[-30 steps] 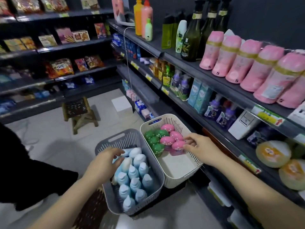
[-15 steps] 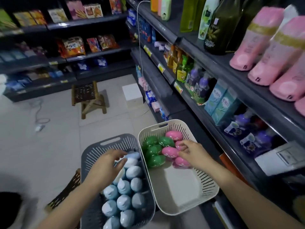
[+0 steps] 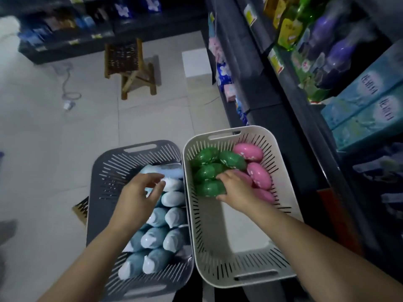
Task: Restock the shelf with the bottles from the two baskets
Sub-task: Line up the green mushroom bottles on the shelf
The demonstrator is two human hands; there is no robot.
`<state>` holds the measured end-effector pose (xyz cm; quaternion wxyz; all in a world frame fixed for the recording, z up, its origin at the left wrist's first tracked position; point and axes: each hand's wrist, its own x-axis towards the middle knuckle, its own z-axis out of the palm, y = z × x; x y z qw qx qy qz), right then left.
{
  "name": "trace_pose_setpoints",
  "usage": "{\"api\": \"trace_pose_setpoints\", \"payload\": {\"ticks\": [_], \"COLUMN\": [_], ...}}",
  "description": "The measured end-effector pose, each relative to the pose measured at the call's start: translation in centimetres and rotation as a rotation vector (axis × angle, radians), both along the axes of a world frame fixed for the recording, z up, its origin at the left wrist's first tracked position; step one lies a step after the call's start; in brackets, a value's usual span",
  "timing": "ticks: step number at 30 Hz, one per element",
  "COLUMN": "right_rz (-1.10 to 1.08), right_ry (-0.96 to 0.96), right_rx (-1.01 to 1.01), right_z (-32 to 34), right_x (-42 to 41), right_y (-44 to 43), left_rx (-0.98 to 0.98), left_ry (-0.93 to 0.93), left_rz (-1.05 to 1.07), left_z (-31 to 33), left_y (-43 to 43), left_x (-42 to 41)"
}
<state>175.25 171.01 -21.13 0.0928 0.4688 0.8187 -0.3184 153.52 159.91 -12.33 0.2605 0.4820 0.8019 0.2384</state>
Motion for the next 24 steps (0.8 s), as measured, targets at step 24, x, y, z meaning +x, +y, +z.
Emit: {"api": "trace_pose_setpoints", "payload": {"ticks": [24], "right_rz": [-0.499], "right_ry": [0.406], "right_rx": [-0.072], "right_z": [4.4], "right_x": [1.2], "right_y": [1.2], "left_rx": [0.106], "left_ry": [-0.203], "left_rz": [-0.297], "left_z": [-2.3], "left_y": [4.3], "left_x": [2.4]}}
